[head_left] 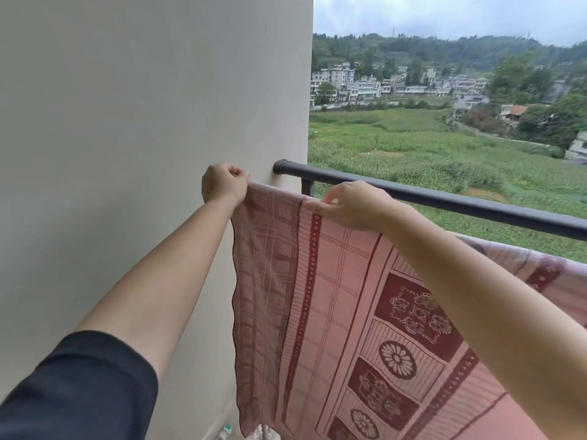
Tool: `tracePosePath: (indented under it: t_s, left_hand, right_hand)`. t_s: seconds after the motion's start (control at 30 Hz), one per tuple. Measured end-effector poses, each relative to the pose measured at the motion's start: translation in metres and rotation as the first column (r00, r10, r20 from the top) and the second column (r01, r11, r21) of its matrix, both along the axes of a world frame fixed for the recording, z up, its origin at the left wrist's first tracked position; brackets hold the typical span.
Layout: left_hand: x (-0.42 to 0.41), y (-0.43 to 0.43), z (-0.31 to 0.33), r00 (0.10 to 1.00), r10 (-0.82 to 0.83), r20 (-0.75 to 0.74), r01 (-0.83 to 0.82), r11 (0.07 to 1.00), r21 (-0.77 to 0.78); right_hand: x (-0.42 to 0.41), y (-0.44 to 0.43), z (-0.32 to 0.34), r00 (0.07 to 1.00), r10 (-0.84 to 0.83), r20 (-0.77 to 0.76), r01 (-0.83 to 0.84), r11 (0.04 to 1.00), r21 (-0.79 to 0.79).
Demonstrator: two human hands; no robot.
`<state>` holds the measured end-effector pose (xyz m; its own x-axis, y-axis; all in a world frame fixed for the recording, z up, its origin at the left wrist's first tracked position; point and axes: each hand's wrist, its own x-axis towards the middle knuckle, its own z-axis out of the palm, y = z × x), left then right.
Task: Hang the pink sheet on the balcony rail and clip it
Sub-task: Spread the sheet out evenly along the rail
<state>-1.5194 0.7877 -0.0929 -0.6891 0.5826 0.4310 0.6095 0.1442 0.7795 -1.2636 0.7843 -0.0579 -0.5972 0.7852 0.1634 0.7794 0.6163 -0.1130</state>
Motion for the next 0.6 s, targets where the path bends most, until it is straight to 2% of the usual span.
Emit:
tracePosePath:
  t_s: [0.1,0.17,0.23,0.3,0.43,0.6]
  left_hand:
    - [-0.004,0.004,0.013,0.985,0.069,-0.159,-0.073,0.997,-0.018]
    - [-0.009,0.009,0.016,0.974,0.032,-0.226,-0.043,0.998,-0.042]
    - [-0.008,0.014,0.008,0.975,-0.113,-0.190,0.086,0.986,-0.145]
    - [0.000,0.016,-0.005,0.967,-0.242,-0.074,0.224,0.955,-0.192]
    - [-0.002,0.024,-0.027,0.966,-0.239,-0.100,0.241,0.970,0.007]
    - [-0.002,0.026,-0.049,0.975,-0.193,-0.114,0.207,0.969,0.132]
  right_hand:
    - [0.021,-0.008,-0.002,0.996,-0.008,0.084,-0.003,0.992,0.128]
    - [0.034,-0.008,-0.007,0.992,-0.034,0.119,0.008,0.978,0.210]
    - [0.044,-0.009,-0.014,0.989,-0.059,0.137,0.020,0.963,0.270]
    - [0.047,-0.008,-0.019,0.988,-0.068,0.139,0.024,0.954,0.299]
    - [0.039,-0.005,-0.024,0.989,-0.078,0.129,0.031,0.941,0.336]
    - [0.038,-0.004,-0.029,0.991,-0.079,0.107,0.035,0.932,0.360]
